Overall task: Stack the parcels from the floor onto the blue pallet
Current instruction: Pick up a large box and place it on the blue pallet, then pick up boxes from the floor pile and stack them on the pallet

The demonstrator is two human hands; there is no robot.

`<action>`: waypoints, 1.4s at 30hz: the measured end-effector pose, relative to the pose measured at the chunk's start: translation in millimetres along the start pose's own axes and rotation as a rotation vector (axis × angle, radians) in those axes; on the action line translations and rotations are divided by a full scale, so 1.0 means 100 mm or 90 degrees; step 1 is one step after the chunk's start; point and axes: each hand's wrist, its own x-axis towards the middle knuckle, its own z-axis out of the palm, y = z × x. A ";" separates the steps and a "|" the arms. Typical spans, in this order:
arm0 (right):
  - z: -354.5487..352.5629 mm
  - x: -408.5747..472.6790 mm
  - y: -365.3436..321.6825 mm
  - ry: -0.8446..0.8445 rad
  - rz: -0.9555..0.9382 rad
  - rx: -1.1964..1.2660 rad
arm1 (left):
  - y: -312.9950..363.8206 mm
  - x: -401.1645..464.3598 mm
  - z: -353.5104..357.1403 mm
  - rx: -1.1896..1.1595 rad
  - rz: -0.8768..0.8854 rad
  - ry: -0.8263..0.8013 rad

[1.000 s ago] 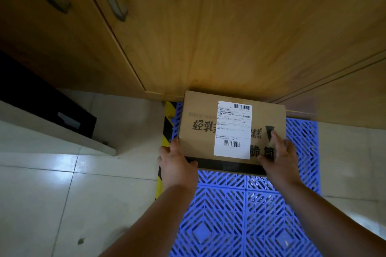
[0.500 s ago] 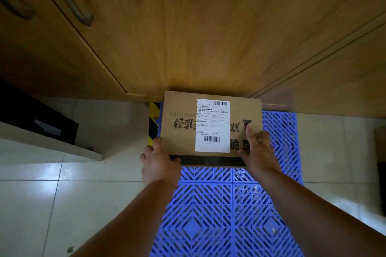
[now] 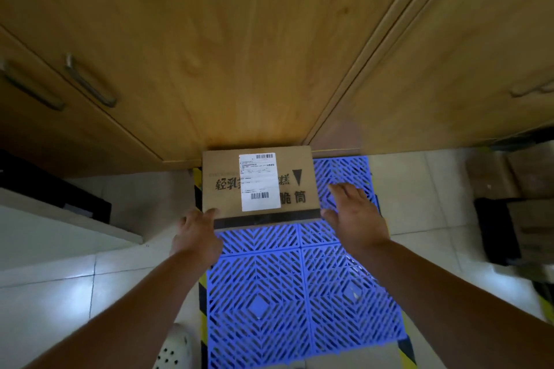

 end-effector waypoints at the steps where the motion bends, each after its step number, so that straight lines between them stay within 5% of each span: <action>1: -0.15 -0.10 0.04 0.011 0.002 0.002 | 0.05 -0.11 -0.09 0.005 0.008 -0.014; 7: -1.18 -1.04 0.26 0.087 0.017 0.040 | 0.60 -1.09 -0.82 -0.097 0.068 -0.044; 14: -2.20 -2.24 0.36 0.125 0.022 0.057 | 1.32 -2.61 -1.54 -0.158 0.166 0.067; 19: -2.60 -3.03 0.34 0.155 0.035 0.067 | 1.48 -3.50 -1.72 -0.236 0.208 0.052; 35: -2.64 -5.30 -0.25 0.130 0.124 0.132 | 0.93 -5.61 -1.49 -0.255 0.308 -0.050; 42: -2.68 -6.11 0.03 0.108 0.159 0.189 | 1.08 -6.21 -1.10 -0.231 0.326 -0.132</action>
